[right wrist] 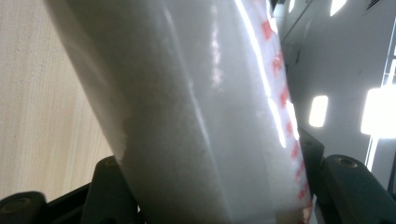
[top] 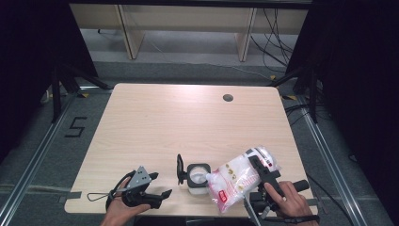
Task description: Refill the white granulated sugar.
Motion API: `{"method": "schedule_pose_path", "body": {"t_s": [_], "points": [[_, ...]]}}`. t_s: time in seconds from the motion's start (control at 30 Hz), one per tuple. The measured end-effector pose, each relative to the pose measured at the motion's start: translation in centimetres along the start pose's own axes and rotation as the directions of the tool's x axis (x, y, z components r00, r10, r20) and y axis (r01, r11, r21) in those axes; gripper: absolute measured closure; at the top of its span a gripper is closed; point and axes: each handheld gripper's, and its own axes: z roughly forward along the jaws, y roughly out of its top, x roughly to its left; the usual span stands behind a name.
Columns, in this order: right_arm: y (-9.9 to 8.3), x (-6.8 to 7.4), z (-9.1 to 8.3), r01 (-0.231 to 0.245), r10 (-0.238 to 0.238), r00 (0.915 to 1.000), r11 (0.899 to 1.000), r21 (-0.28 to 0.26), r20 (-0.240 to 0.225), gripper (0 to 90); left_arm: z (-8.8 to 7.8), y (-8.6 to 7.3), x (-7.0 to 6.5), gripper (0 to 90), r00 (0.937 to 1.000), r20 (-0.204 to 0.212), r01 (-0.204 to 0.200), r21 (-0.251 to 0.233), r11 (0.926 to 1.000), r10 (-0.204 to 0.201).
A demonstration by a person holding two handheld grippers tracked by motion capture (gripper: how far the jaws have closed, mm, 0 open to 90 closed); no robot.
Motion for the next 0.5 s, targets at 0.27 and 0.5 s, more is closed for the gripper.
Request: {"method": "schedule_pose_path", "body": {"t_s": [0.27, 0.5], "points": [[-0.06, -0.13, -0.01, -0.009, 0.009, 1.0, 1.0, -0.007, 0.003, 44.4, -0.08, -0.01, 0.06, 20.4, 0.9999, -0.01, -0.01, 0.012, 0.9999, 0.01], [-0.12, -0.08, 0.04, -0.005, 0.006, 0.9999, 1.0, -0.02, 0.014, 44.4, -0.13, 0.01, 0.16, 20.4, 0.9997, -0.012, -0.019, 0.02, 0.9996, 0.019]]}}
